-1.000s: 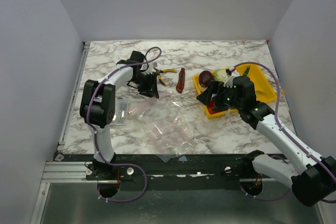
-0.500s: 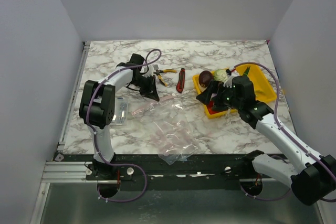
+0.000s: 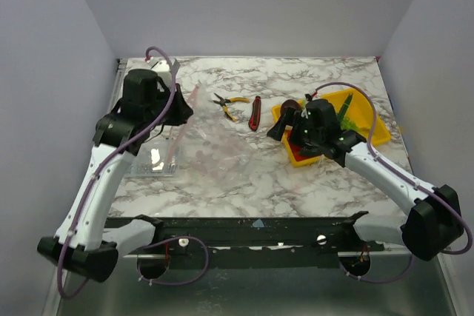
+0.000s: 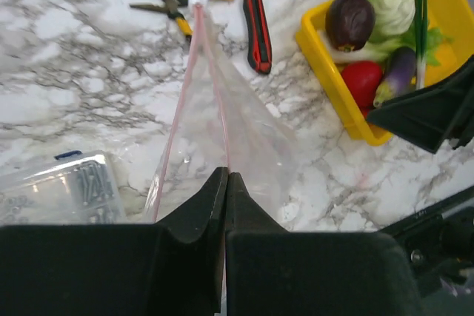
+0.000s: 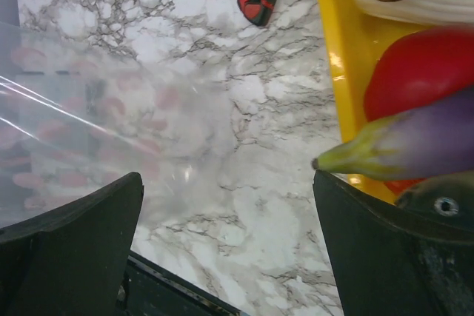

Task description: Place the food in the zip-top bag and seal the zipper

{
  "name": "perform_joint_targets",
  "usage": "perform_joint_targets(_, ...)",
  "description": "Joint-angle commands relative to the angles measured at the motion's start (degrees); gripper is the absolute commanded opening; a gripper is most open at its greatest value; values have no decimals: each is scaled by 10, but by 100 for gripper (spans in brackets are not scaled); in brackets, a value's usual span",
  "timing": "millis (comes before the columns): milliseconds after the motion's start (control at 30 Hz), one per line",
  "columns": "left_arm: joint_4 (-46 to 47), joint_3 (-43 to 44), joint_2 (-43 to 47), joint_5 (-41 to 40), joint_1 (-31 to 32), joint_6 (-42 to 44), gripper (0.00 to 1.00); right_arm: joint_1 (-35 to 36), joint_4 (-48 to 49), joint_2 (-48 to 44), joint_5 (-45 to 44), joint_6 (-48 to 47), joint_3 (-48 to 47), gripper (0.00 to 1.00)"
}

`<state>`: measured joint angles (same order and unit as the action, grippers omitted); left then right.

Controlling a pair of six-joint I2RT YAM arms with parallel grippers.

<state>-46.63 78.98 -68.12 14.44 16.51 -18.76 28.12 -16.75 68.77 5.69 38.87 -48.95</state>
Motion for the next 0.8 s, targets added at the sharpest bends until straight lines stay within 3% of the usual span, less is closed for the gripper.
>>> perform_joint_targets(0,-32,4,80,-187,49,-30,0,53,-10,54,-72,44,-53,100)
perform_joint_targets(100,-42,28,82,-240,112,-34,0,80,-17,75,-73,49,-79,100)
perform_joint_targets(200,-18,2,55,-233,164,-50,0,80,-12,70,-46,101,-73,100)
perform_joint_targets(300,25,-38,12,-148,176,-84,0,80,54,42,32,94,-41,100)
perform_joint_targets(433,125,-116,-25,-23,176,-128,0,80,82,-1,36,125,-4,98)
perform_joint_targets(767,231,-195,17,65,180,-167,0,120,159,-13,11,215,17,84)
